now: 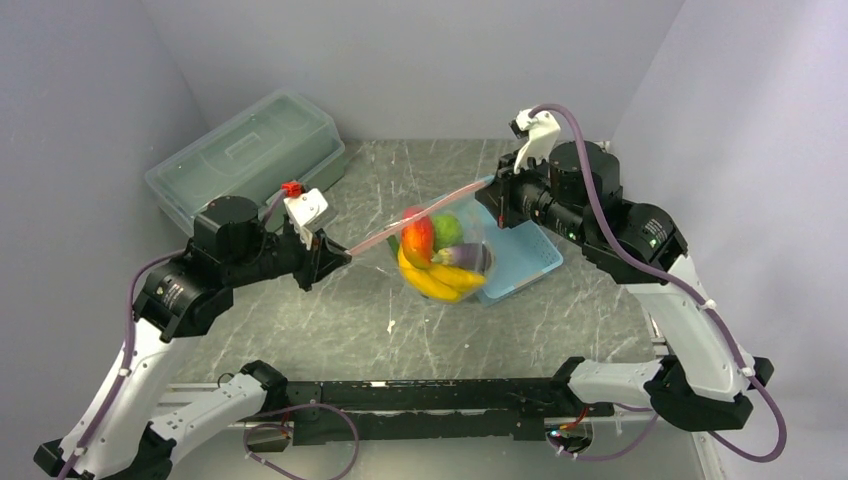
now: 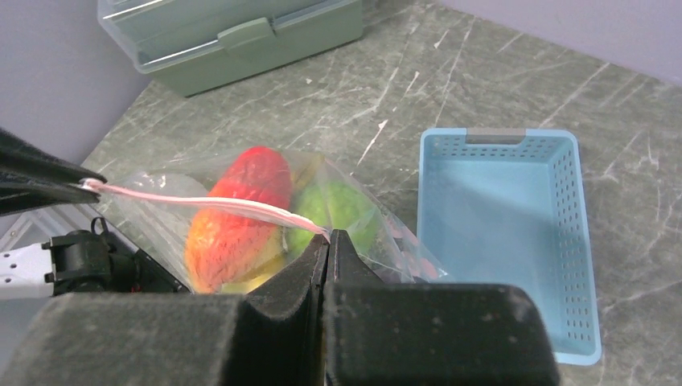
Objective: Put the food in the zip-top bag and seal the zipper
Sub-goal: Zip the zipper food storage bag at the center of the board, then place the zipper food storage bag at the center of the board.
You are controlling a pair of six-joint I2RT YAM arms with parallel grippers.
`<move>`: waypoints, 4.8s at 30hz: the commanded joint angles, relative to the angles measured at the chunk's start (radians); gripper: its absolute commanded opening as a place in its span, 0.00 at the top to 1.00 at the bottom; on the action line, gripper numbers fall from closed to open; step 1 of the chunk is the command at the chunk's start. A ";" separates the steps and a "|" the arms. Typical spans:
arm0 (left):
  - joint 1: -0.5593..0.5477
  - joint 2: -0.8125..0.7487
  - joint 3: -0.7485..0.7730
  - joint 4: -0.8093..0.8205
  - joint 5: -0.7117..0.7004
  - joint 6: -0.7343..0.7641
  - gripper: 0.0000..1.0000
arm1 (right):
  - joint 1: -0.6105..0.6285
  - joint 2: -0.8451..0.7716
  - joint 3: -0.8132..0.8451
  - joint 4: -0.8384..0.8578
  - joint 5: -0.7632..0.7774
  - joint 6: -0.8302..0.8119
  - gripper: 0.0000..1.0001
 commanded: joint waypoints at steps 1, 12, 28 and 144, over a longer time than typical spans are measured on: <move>0.005 -0.001 0.041 -0.046 -0.090 0.002 0.84 | -0.019 -0.068 0.013 0.137 0.022 -0.050 1.00; 0.004 0.063 0.110 0.038 -0.227 0.000 0.40 | -0.019 -0.078 -0.013 0.112 -0.168 -0.139 1.00; 0.005 0.151 0.183 0.174 0.026 0.029 0.06 | -0.018 -0.113 -0.079 0.142 -0.341 -0.193 1.00; 0.002 0.558 0.094 0.432 -0.649 0.492 1.00 | -0.052 -0.111 -0.300 0.194 -0.138 -0.071 0.33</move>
